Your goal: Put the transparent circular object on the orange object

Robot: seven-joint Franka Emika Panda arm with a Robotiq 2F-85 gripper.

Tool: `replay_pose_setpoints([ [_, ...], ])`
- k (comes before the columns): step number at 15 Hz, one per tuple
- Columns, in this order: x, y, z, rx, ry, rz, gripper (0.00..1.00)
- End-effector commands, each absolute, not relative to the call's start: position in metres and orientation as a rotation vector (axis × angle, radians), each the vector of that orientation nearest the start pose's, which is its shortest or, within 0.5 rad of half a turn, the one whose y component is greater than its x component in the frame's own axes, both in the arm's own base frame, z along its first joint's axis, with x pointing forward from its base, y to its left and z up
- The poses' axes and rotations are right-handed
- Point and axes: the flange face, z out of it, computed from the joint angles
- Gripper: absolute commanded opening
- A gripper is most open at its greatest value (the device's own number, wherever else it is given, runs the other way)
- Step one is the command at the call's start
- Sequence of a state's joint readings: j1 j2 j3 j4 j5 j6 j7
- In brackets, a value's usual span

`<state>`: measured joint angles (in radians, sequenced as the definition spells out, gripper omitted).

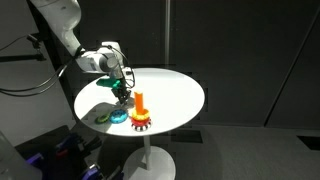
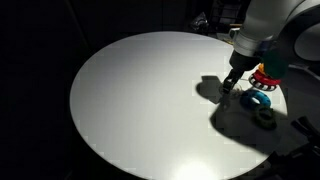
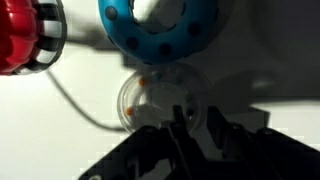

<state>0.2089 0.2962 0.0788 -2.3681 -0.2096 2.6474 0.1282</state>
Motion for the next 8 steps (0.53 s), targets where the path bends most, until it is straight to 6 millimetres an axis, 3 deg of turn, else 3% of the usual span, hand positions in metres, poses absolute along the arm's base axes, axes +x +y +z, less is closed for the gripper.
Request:
replay_pose_setpoints([
  [1,0.486,0.150,0.199,-3.186,-0.539,0.014,0.62],
  [4,0.485,0.149,0.194,-3.188,-0.537,0.026,0.85],
  [5,0.484,0.149,0.192,-3.189,-0.535,0.034,0.80],
  [6,0.484,0.148,0.190,-3.188,-0.532,0.040,0.60],
  [8,0.483,0.147,0.186,-3.189,-0.528,0.053,0.52],
])
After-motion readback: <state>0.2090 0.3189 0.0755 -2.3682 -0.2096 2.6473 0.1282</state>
